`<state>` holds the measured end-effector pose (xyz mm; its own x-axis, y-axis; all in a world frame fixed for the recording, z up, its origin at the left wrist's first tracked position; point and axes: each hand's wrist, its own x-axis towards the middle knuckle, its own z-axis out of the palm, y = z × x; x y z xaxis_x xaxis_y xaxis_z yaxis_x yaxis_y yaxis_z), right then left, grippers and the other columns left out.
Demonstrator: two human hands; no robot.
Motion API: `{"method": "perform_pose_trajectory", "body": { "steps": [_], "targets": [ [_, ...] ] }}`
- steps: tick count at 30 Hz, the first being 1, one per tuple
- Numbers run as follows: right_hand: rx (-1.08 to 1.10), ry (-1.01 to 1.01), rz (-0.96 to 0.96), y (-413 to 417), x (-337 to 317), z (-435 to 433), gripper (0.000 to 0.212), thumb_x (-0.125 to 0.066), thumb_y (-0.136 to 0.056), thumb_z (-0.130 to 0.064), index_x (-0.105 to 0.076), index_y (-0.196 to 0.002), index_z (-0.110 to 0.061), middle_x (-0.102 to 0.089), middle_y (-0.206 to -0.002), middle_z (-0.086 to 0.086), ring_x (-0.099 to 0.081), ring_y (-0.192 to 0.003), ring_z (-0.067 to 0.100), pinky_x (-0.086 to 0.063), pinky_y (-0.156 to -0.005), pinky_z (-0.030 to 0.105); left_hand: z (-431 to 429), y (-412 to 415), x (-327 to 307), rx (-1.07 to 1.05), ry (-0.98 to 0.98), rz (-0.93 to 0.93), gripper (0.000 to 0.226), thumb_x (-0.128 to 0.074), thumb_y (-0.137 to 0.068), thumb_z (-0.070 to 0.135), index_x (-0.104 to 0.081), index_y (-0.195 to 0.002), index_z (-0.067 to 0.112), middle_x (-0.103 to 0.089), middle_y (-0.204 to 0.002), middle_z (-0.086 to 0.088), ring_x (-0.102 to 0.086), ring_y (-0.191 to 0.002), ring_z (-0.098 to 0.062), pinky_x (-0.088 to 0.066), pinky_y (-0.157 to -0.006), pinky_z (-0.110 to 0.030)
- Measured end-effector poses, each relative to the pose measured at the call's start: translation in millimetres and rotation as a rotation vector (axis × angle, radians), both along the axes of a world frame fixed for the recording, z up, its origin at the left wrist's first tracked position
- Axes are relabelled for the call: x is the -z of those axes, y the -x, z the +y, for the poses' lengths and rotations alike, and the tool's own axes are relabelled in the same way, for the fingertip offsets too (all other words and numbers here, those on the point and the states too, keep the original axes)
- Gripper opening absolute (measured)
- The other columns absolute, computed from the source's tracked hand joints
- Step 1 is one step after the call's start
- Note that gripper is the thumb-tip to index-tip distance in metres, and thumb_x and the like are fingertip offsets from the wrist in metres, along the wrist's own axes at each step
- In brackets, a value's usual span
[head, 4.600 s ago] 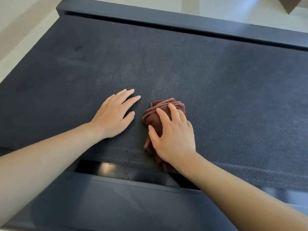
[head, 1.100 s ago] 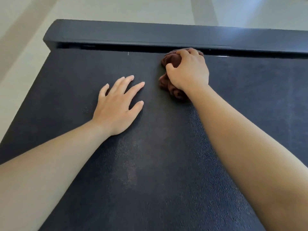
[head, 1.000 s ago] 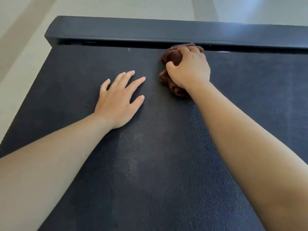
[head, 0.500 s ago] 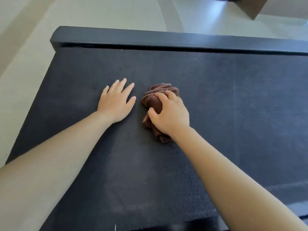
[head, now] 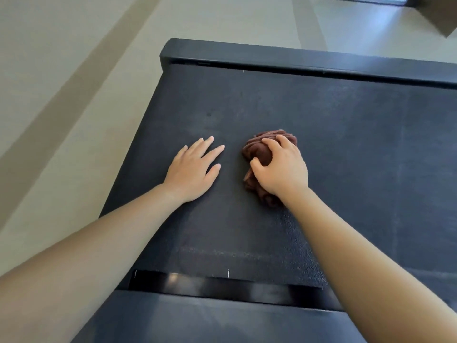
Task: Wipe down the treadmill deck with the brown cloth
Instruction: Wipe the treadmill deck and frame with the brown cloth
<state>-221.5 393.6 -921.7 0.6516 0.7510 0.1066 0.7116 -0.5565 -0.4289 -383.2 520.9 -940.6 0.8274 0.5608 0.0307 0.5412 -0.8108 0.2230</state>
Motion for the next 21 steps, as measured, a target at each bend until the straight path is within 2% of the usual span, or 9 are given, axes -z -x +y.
{"method": "perform_pose_trajectory", "body": {
  "steps": [5,10,14,18,21],
  "targets": [
    [-0.012,0.034,-0.016,13.5,-1.3,-9.5,0.051,-0.051,-0.081,-0.048,-0.05,-0.127,-0.028,-0.045,-0.137,0.001,-0.043,-0.12,0.027,-0.044,-0.089,0.041,2.2,-0.5,-0.2,-0.018,0.001,0.008,0.05,-0.033,-0.098,0.039,-0.024,-0.147,0.031,-0.015,-0.158,0.003,-0.01,-0.145,-0.017,-0.011,-0.116,-0.042],
    [-0.022,-0.013,-0.04,21.9,5.4,-15.1,0.046,-0.05,-0.081,-0.048,-0.052,-0.123,-0.029,-0.046,-0.137,0.0,-0.043,-0.122,0.024,-0.046,-0.093,0.044,16.0,-42.4,-1.2,-0.082,0.058,0.077,0.052,-0.026,-0.098,0.045,-0.016,-0.148,0.034,-0.005,-0.159,0.003,0.0,-0.146,-0.016,-0.002,-0.114,-0.053],
    [0.006,-0.013,-0.044,-8.9,5.6,13.3,0.044,-0.05,-0.083,-0.046,-0.053,-0.123,-0.027,-0.045,-0.138,0.0,-0.041,-0.124,0.024,-0.044,-0.095,0.045,43.6,-77.6,-1.3,-0.064,0.053,0.085,0.05,-0.025,-0.098,0.045,-0.016,-0.147,0.038,-0.005,-0.159,0.003,0.001,-0.146,-0.017,0.0,-0.113,-0.056],
    [0.036,-0.004,-0.022,-49.5,4.8,54.7,0.046,-0.048,-0.084,-0.047,-0.052,-0.125,-0.027,-0.045,-0.138,0.0,-0.041,-0.124,0.024,-0.044,-0.096,0.048,81.0,-94.5,3.9,-0.009,-0.01,0.035,0.048,-0.03,-0.095,0.05,-0.023,-0.142,0.046,-0.012,-0.158,0.003,-0.004,-0.145,-0.017,-0.002,-0.114,-0.052],
    [0.043,-0.011,-0.003,-82.7,4.9,88.8,0.049,-0.049,-0.084,-0.047,-0.052,-0.127,-0.025,-0.045,-0.138,0.002,-0.039,-0.125,0.025,-0.042,-0.098,0.049,113.0,-123.9,5.6,-0.037,0.003,0.023,0.049,-0.029,-0.094,0.05,-0.023,-0.143,0.044,-0.013,-0.158,0.003,-0.005,-0.145,-0.017,-0.002,-0.115,-0.051]
  ]
}}
